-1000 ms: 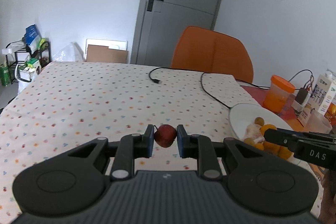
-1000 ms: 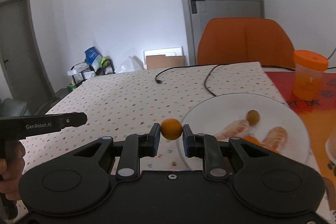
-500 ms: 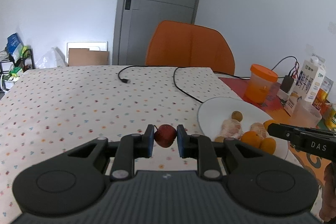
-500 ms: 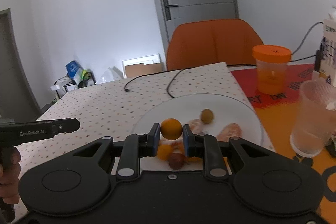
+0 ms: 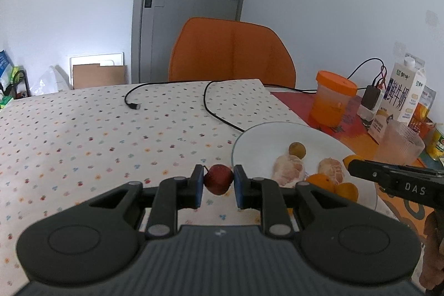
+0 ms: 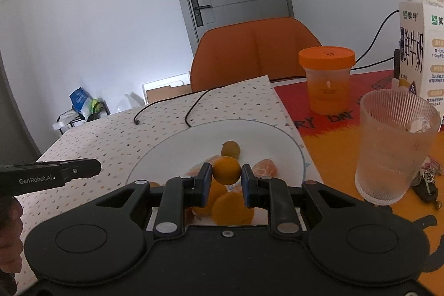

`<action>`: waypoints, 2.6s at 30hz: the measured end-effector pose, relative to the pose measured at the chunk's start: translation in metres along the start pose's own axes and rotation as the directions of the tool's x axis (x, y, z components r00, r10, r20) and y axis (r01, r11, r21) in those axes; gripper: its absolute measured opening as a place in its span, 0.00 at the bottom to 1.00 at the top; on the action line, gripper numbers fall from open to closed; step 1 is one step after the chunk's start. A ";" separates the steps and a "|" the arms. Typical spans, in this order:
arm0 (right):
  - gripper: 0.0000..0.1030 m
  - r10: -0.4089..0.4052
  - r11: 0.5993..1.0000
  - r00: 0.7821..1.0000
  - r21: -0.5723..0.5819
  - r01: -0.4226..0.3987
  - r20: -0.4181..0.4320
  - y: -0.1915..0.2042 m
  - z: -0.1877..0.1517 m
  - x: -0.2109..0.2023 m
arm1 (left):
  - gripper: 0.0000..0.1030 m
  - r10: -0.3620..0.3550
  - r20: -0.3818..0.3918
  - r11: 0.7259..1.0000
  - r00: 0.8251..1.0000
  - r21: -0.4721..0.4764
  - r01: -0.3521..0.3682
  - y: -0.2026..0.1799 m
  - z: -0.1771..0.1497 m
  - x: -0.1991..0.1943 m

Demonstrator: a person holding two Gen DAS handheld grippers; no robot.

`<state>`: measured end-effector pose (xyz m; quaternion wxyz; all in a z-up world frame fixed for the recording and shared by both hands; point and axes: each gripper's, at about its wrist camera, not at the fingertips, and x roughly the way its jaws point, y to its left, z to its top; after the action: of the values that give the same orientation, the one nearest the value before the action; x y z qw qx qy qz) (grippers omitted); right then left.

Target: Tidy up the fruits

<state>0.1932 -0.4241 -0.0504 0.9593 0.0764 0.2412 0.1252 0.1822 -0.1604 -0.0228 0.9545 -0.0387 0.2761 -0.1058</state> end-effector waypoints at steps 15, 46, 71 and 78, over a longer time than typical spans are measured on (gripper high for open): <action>0.35 0.005 1.000 1.000 0.011 -0.005 0.004 -0.006 0.001 0.006 | 0.21 -0.039 -0.029 0.998 0.999 0.040 0.040 -0.019 0.005 0.029; 0.51 0.028 0.999 1.000 0.023 -0.028 0.004 0.008 -0.015 -0.020 | 0.81 0.040 -0.036 0.999 0.999 -0.019 -0.040 0.010 -0.003 -0.020; 0.81 0.050 0.998 0.999 -0.045 -0.051 -0.017 0.066 -0.021 -0.038 | 0.90 0.061 -0.017 0.994 0.998 -0.095 -0.063 0.068 -0.033 -0.087; 0.86 0.062 0.996 0.998 -0.061 -0.064 -0.020 0.081 -0.025 -0.044 | 0.90 0.088 0.001 0.990 0.996 -0.110 -0.087 0.082 -0.040 -0.105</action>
<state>0.1273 -0.3567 -0.0355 0.9546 0.0530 0.2434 0.1635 0.0886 -0.0580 -0.0128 0.9555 -0.0794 0.2802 -0.0482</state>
